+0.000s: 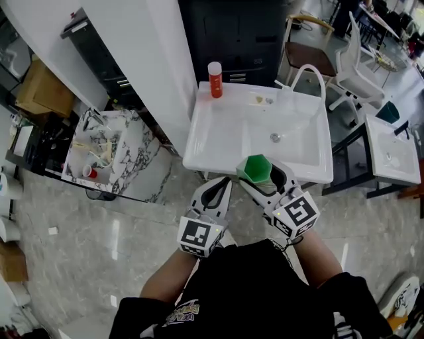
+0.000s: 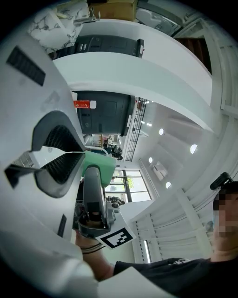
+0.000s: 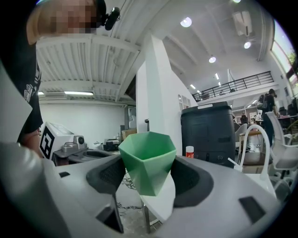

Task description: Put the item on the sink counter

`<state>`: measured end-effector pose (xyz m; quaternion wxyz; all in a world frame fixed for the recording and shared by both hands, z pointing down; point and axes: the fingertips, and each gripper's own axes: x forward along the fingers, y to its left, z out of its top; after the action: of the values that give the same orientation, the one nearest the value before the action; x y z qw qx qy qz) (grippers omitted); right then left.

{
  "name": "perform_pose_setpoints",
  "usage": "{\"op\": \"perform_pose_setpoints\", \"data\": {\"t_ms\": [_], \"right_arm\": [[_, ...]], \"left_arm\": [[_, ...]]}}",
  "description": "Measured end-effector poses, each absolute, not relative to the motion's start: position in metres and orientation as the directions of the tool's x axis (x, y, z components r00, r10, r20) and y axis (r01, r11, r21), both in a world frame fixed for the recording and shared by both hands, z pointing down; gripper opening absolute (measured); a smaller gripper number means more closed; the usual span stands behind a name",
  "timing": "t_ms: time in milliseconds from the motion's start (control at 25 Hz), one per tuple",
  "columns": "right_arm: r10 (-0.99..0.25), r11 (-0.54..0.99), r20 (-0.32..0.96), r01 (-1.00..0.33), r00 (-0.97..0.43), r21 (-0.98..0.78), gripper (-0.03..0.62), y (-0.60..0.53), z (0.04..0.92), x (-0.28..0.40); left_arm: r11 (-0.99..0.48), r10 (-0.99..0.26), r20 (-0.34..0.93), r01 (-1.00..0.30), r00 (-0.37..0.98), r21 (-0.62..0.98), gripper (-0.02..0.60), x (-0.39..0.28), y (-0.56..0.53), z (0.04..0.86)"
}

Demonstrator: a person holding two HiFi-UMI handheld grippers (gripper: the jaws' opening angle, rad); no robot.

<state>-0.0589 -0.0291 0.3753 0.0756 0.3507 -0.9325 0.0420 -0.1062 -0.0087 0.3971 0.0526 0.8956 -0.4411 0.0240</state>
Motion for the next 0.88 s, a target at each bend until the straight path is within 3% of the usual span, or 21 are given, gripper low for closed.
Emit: {"op": "perform_pose_setpoints", "data": {"t_ms": [880], "right_arm": [[-0.659, 0.743, 0.176, -0.669, -0.731, 0.001, 0.354, -0.093, 0.371, -0.079]], "left_arm": [[-0.6, -0.793, 0.08, -0.797, 0.604, 0.07, 0.02, -0.132, -0.054, 0.397]]}}
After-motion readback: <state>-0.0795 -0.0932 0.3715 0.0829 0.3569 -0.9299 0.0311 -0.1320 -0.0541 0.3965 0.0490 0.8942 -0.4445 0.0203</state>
